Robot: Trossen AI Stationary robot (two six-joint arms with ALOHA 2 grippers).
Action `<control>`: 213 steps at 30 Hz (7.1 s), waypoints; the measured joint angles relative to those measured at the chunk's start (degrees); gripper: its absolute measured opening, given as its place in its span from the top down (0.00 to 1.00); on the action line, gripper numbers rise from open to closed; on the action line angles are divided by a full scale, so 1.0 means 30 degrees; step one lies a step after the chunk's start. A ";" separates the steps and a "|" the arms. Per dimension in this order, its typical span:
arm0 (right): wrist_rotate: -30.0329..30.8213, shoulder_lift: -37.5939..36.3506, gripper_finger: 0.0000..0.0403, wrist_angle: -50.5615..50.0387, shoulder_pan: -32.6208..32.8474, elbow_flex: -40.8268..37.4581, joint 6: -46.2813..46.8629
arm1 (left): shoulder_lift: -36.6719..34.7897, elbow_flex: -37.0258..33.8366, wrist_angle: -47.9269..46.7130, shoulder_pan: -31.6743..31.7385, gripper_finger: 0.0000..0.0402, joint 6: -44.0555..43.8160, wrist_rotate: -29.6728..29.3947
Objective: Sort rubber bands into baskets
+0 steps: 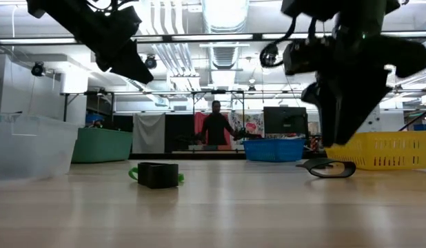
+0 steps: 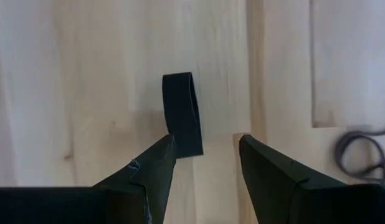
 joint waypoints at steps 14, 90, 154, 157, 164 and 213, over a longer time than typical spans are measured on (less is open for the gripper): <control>-0.0964 0.2108 0.63 0.1381 -0.0022 0.0007 -0.0657 | 0.1264 0.0015 0.1074 0.0000 0.58 0.0007 0.0502; 0.2450 -0.0036 0.52 1.3241 -0.3399 -0.0015 -0.7994 | 0.7410 0.0029 0.9804 -0.1319 1.00 0.2975 0.2528; 0.2324 -0.0833 0.45 -0.1131 -0.7365 0.0065 0.4014 | 0.5477 0.2878 0.3179 -0.4976 0.68 0.5515 0.4400; 0.1844 0.0273 0.45 -0.1826 -0.7453 0.0459 0.3558 | 0.5477 0.2878 0.3418 -0.4959 0.68 0.5550 0.4382; 0.1844 0.2422 0.45 -0.2894 -0.7453 0.2286 0.1885 | 0.5477 0.2871 0.3435 -0.4947 0.68 0.5661 0.4378; 0.0133 -0.1280 0.98 0.6934 -0.6011 -0.0457 -0.2017 | 0.5470 -0.1622 1.6582 -0.4858 0.68 0.5557 0.1392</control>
